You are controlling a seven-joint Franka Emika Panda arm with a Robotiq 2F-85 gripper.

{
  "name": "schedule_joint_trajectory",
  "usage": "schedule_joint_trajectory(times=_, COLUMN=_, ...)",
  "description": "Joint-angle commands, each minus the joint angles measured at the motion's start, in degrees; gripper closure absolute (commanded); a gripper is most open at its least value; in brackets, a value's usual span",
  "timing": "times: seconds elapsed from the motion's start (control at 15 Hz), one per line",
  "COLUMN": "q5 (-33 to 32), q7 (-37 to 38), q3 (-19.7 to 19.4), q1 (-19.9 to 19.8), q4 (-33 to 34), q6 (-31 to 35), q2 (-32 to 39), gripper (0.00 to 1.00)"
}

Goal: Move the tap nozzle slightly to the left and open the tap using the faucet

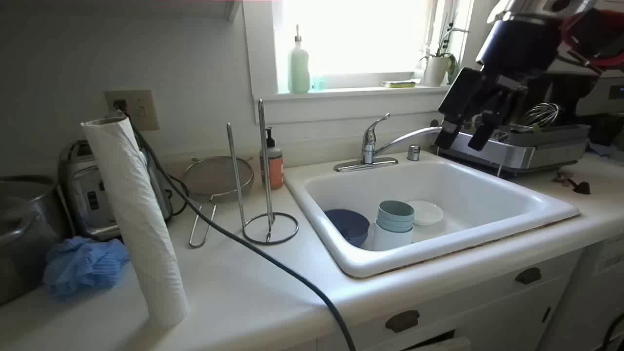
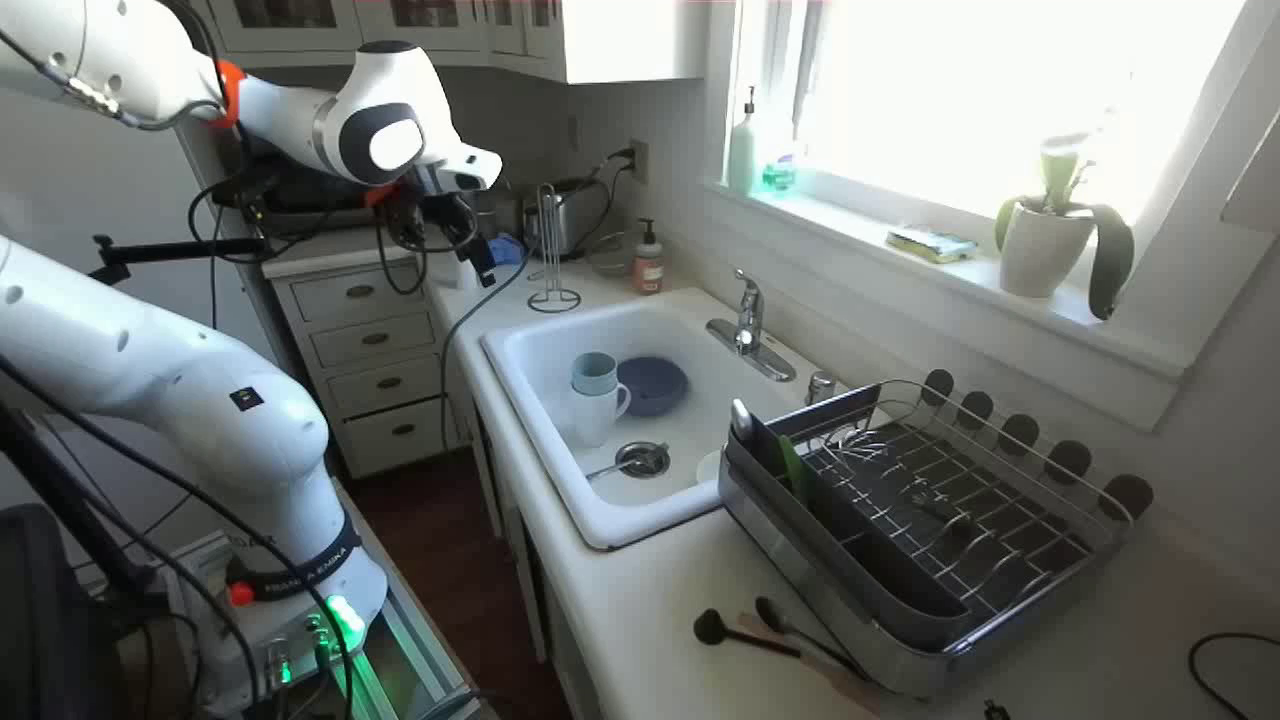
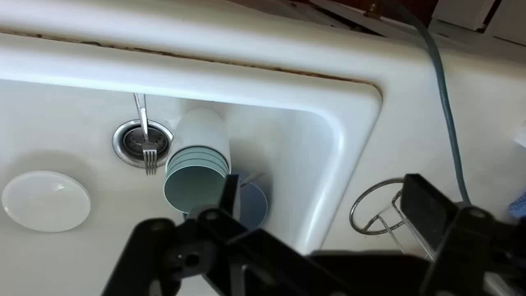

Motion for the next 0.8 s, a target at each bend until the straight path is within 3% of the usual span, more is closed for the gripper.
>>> schedule_joint_trajectory(times=0.0, q5=-0.4, q7=0.3, q3=-0.5, q1=0.4, q4=0.1, q6=-0.1, q2=0.1, gripper=0.0)
schedule_joint_trajectory(times=0.4, q5=-0.4, q7=0.3, q3=-0.5, q1=0.4, q4=0.1, q6=-0.1, q2=0.1, gripper=0.0)
schedule_joint_trajectory(times=0.73, q5=-3.4, q7=-8.5, q3=-7.5, q1=-2.7, q4=4.1, q6=-4.0, q2=4.5, gripper=0.0)
